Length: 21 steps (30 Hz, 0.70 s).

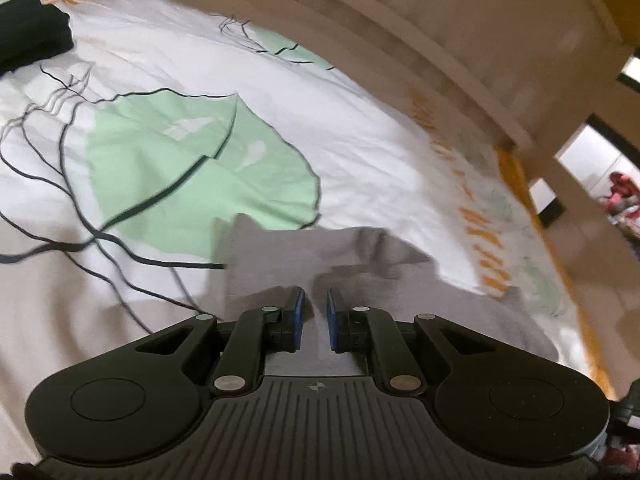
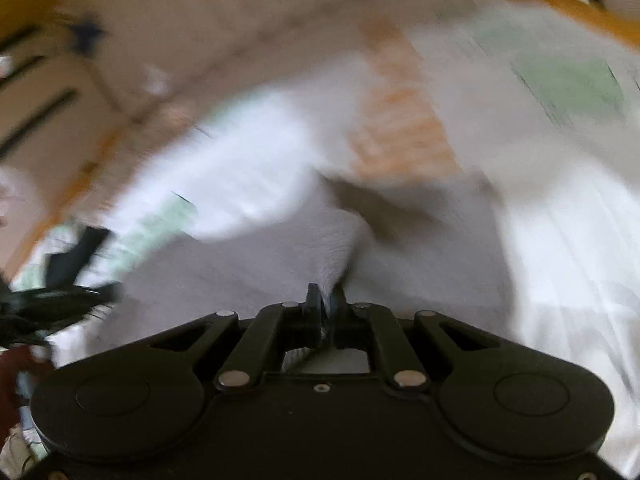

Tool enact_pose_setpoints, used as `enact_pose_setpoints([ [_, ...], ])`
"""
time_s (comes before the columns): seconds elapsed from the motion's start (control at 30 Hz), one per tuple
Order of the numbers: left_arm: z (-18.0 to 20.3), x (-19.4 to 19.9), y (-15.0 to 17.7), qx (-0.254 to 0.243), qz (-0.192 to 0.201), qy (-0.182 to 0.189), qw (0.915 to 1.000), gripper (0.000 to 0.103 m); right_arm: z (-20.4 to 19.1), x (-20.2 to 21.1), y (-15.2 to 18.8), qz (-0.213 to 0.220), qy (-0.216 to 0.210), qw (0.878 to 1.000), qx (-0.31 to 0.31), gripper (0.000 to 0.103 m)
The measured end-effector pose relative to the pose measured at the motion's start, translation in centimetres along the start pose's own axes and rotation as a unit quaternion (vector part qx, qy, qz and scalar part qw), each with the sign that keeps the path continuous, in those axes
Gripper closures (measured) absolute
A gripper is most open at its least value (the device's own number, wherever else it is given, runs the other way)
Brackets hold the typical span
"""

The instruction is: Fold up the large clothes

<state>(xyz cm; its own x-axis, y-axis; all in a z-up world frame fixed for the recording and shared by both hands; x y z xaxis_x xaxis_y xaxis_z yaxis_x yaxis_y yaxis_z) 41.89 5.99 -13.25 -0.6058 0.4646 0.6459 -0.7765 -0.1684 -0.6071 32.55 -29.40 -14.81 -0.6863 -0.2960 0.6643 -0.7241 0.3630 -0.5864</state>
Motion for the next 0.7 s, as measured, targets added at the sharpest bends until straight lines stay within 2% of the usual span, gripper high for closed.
enact_pose_setpoints([
  [0.07, 0.9, 0.7, -0.7, -0.022, 0.012, 0.006, 0.9997, 0.090, 1.0, -0.4, 0.6, -0.002, -0.017, 0.999, -0.036, 0.091],
  [0.17, 3.3, 1.8, -1.8, -0.080, 0.040, -0.007, 0.9959, 0.070, 0.7, -0.2, 0.2, 0.002, -0.014, 1.000, -0.020, 0.087],
  [0.23, 5.4, 2.4, -1.8, -0.127, 0.059, -0.007, 0.9901, 0.052, 0.4, -0.2, 0.3, 0.003, -0.007, 1.000, -0.005, 0.085],
  [0.33, 8.8, 2.1, -0.4, -0.200, 0.058, -0.001, 0.9781, 0.042, 0.5, -0.2, 0.5, 0.004, -0.006, 1.000, -0.006, 0.086],
  [0.43, 10.0, 0.1, 2.0, -0.245, 0.014, 0.008, 0.9694, 0.039, 0.3, -0.2, 0.4, 0.004, -0.003, 1.000, 0.003, 0.086],
  [0.53, 7.8, -2.6, 4.2, -0.244, -0.053, -0.035, 0.9676, 0.039, 0.3, -0.2, 0.5, 0.004, 0.000, 1.000, 0.008, 0.086],
  [0.63, 5.9, -2.9, 4.2, -0.212, -0.058, -0.023, 0.9754, 0.038, 0.3, 0.1, 0.4, 0.007, 0.010, 1.000, 0.011, 0.084],
  [0.7, 5.8, -2.7, 3.7, -0.217, -0.056, -0.034, 0.9740, 0.038, 0.2, 0.7, 0.1, 0.020, 0.029, 0.999, 0.018, 0.076],
])
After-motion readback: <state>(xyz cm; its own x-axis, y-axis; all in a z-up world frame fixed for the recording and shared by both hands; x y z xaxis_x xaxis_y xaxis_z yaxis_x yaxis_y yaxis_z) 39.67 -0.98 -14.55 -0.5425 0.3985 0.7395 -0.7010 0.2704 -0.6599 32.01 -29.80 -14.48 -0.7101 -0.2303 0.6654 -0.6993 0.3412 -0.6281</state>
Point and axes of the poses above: each gripper's, at about its wrist camera, not at the fingertips, and x roughly against the way its jaws point, z to its right, y to its underside, the point moved 10 cm from there along -x, roughly the way its jaws point, and after that the axes turned 3 degrees about -z, right-handed, at the moved point
